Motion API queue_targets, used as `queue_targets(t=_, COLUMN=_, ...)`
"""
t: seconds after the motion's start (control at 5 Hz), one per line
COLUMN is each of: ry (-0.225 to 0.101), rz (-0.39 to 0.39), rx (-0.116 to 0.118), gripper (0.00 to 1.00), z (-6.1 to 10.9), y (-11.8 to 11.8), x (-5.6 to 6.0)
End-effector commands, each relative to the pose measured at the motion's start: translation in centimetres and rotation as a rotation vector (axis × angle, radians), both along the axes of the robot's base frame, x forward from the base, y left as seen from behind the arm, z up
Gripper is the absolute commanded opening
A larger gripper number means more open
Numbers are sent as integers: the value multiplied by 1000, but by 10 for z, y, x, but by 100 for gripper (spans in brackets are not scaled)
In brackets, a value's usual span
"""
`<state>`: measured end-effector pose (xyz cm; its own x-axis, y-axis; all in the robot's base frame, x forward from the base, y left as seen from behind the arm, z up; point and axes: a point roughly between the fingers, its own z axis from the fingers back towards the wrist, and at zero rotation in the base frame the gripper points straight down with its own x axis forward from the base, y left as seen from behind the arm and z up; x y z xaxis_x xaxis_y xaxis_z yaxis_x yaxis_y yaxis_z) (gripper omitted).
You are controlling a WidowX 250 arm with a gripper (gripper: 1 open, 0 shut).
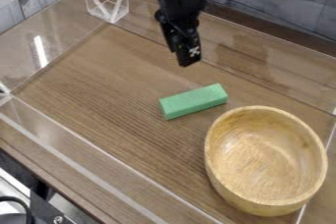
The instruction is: Put green object into wooden bowl
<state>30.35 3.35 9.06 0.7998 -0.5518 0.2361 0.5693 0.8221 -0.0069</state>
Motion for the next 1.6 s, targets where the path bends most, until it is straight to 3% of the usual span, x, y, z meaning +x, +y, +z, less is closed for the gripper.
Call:
queue_targets(t=0.0, ry=-15, rz=5, rx=2, gripper=100, z=-7, y=6, x=-1)
queue_targets(t=0.2, ry=7, rz=5, rx=5, gripper=100, z=-25, y=7, x=-5)
queue_targets(t=0.6, ry=30, rz=97, rx=16, gripper=100, z=-60, y=15, x=-2)
queue_targets(t=0.8, ry=33, rz=83, rx=20, gripper=0, z=-64, y=12, x=7)
queue_targets(t=1.0, ry=28, rz=77, rx=19, gripper=0, z=-63, y=11, x=14)
queue_targets(t=1.4, ry=-9, rz=152, rx=4, gripper=0, z=-33, y=10, x=9)
